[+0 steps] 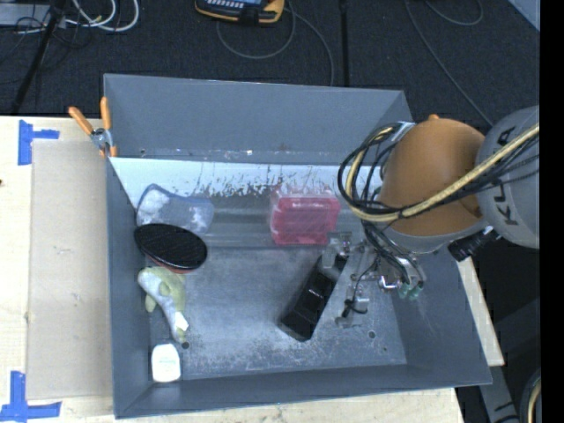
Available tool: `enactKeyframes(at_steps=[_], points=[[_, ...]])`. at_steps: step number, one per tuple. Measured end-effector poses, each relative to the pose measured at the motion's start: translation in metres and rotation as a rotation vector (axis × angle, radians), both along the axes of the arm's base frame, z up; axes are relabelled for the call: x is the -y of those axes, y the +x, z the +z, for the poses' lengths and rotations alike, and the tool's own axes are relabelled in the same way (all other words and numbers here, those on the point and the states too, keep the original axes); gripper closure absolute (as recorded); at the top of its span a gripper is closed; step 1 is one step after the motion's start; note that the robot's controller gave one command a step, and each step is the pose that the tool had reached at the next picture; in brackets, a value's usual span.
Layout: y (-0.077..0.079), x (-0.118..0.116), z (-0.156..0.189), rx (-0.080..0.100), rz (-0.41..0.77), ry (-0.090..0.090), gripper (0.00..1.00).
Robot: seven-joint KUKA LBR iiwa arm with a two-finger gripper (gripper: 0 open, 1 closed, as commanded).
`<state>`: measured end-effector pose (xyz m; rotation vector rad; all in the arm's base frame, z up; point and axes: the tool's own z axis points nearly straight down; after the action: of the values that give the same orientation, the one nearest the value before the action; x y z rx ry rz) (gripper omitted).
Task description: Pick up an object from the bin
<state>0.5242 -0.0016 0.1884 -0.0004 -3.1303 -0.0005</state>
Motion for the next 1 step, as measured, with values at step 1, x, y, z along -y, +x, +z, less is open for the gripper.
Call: enactKeyframes(at_steps=[1], points=[[0.0017, 0.0000, 0.0043, 0.009, 0.000, 0.000, 0.00]])
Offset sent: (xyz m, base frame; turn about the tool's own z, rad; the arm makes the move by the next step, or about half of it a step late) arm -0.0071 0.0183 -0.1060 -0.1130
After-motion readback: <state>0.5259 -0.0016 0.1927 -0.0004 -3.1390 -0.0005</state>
